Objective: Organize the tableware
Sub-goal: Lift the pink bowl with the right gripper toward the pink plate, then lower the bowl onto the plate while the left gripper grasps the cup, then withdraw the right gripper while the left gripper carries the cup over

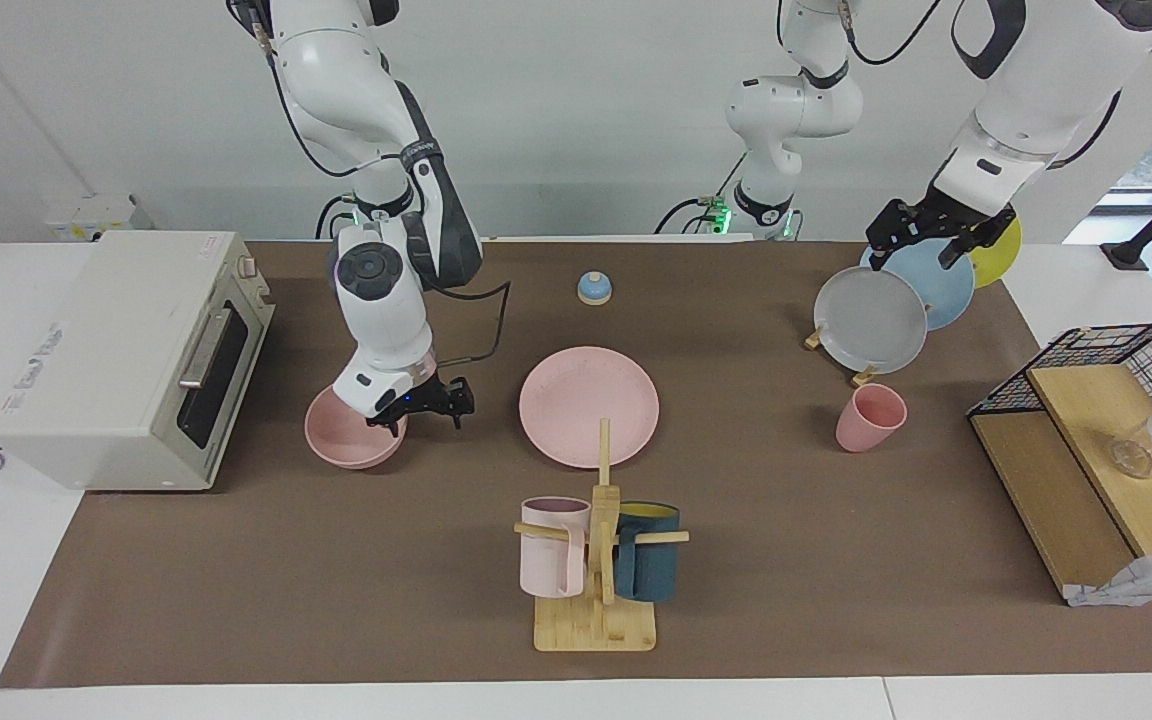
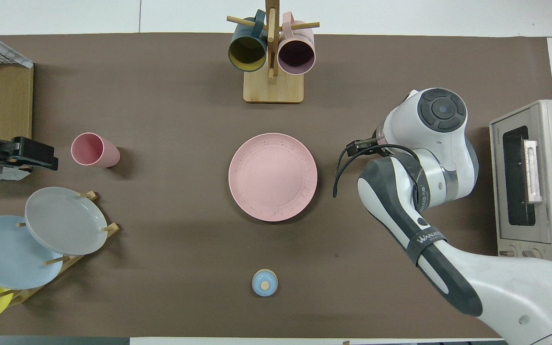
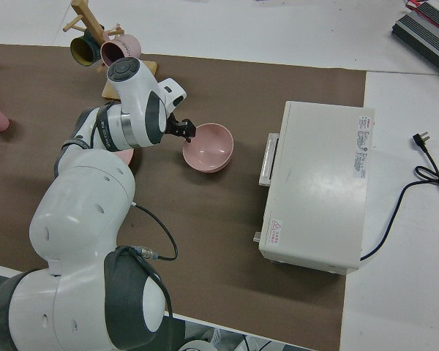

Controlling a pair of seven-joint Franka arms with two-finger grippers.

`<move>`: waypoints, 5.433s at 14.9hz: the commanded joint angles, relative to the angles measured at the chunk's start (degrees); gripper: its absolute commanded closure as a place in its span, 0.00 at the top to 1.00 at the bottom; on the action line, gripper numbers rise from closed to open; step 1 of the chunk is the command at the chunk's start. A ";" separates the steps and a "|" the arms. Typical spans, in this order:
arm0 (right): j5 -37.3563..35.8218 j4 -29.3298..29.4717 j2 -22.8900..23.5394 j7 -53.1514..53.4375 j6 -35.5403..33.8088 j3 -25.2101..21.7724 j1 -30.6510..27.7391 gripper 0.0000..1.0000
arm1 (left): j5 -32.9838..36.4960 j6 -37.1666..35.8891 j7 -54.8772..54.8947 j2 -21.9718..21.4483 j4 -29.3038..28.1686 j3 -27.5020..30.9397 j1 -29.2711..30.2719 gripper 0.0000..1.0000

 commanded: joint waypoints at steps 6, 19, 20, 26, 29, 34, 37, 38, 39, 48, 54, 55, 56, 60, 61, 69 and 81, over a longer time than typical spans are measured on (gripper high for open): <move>-2.08 -0.78 -0.20 0.24 -3.43 -0.06 -1.90 0.71 | 1.13 -1.45 -0.21 -0.27 0.49 -0.16 0.15 1.00; -4.20 6.74 1.11 0.67 -11.41 0.21 2.74 0.00 | 0.96 2.13 -0.39 -0.80 -2.14 0.45 0.32 1.00; -4.11 11.30 2.86 3.03 -14.48 0.12 4.94 0.00 | 0.79 3.63 -0.39 -0.10 -2.67 0.45 0.76 1.00; -3.67 30.14 13.32 25.17 -21.37 0.29 18.91 0.00 | 0.43 18.82 -0.56 13.77 -3.02 0.45 -0.03 1.00; -3.23 27.80 13.95 31.42 -12.53 0.38 23.58 0.00 | 0.43 29.01 -0.47 15.46 -9.50 0.37 0.06 1.00; -2.88 24.11 13.86 31.79 -7.67 0.56 23.59 0.00 | -0.27 29.31 -0.47 16.08 -10.84 0.37 0.67 1.00; -2.88 21.36 13.16 31.97 -4.67 0.91 23.68 0.00 | -1.33 30.53 -0.56 16.08 -12.42 0.37 0.76 1.00; -2.88 21.36 13.16 32.05 -4.50 1.78 23.59 0.00 | -1.33 31.49 -0.56 15.99 -13.21 0.37 0.76 1.00; -2.88 21.54 13.16 32.23 -4.49 2.05 23.68 0.00 | -1.33 32.11 -0.48 15.90 -14.00 0.37 0.76 1.00; -0.86 20.22 12.72 32.32 -4.67 2.49 23.50 0.00 | -1.41 33.53 0.14 15.46 -16.12 0.45 0.67 0.00; 1.59 24.42 13.24 32.32 -5.81 2.49 22.10 0.37 | -1.24 26.61 -0.21 15.90 -8.76 0.45 0.15 0.00; 1.78 26.44 13.59 32.32 -7.20 2.49 21.84 0.40 | -1.24 23.54 -0.56 15.99 -5.86 0.45 -0.03 0.00; 1.43 27.51 13.68 32.23 -9.22 2.49 21.14 0.40 | -1.24 19.76 -0.82 16.16 -2.36 0.37 -0.46 0.00; 1.78 31.12 9.66 30.31 -16.25 2.49 15.44 0.45 | -1.33 5.87 -7.49 17.04 9.35 0.02 -4.24 0.00; 1.78 30.77 7.64 27.95 -18.36 2.49 13.68 0.48 | -1.24 3.58 -9.86 17.39 11.81 0.01 -6.08 0.00; 0.81 30.86 -4.50 9.67 -37.61 1.79 -4.68 0.79 | -2.64 -0.24 -38.41 24.16 25.89 -0.16 -23.74 0.00; -0.86 17.41 -15.41 -7.85 -41.67 0.30 -13.41 1.00 | -2.99 14.53 -46.35 33.04 23.09 -0.25 -34.92 0.00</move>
